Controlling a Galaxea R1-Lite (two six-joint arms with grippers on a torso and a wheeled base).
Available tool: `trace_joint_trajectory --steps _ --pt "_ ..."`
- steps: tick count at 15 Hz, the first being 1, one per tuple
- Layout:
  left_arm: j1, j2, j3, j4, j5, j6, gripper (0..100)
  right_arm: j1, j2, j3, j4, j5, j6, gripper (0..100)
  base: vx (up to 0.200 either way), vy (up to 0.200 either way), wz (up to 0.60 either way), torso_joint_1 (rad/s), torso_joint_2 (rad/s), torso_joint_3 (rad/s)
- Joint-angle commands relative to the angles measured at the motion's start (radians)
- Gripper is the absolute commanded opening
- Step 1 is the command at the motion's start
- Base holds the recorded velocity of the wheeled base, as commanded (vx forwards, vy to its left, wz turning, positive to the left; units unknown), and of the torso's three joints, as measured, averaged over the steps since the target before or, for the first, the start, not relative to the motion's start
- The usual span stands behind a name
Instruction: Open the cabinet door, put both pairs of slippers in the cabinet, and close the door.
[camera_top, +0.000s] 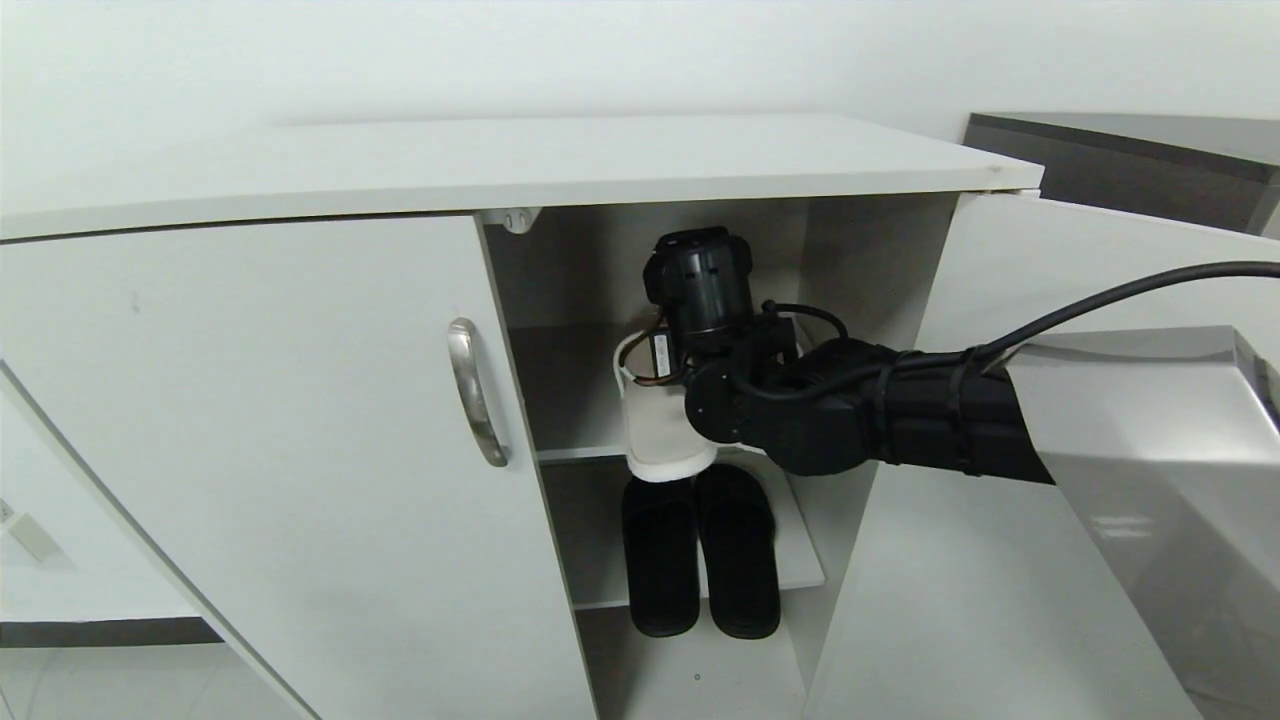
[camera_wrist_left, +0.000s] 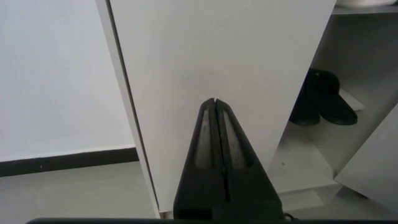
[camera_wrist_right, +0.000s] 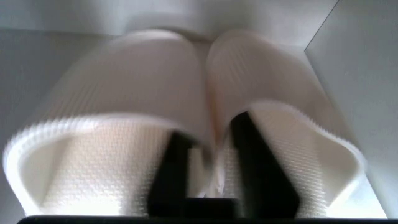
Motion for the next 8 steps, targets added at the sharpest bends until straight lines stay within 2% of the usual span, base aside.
trace_joint_trajectory --steps 1,5,8 --pt "0.000 0.000 0.000 0.000 0.000 0.000 0 0.000 0.002 0.002 0.011 0.000 0.001 100 0.000 0.000 0.00 0.000 0.00 0.000" --pt "0.000 0.000 0.000 0.000 0.000 0.000 0 0.028 -0.018 0.016 0.023 -0.002 0.009 100 0.000 0.000 0.00 0.000 0.00 0.000" --pt "0.000 0.000 0.000 0.000 0.001 -0.002 0 0.071 -0.098 0.113 0.023 -0.002 0.026 100 0.000 0.000 0.00 0.000 0.00 0.000"
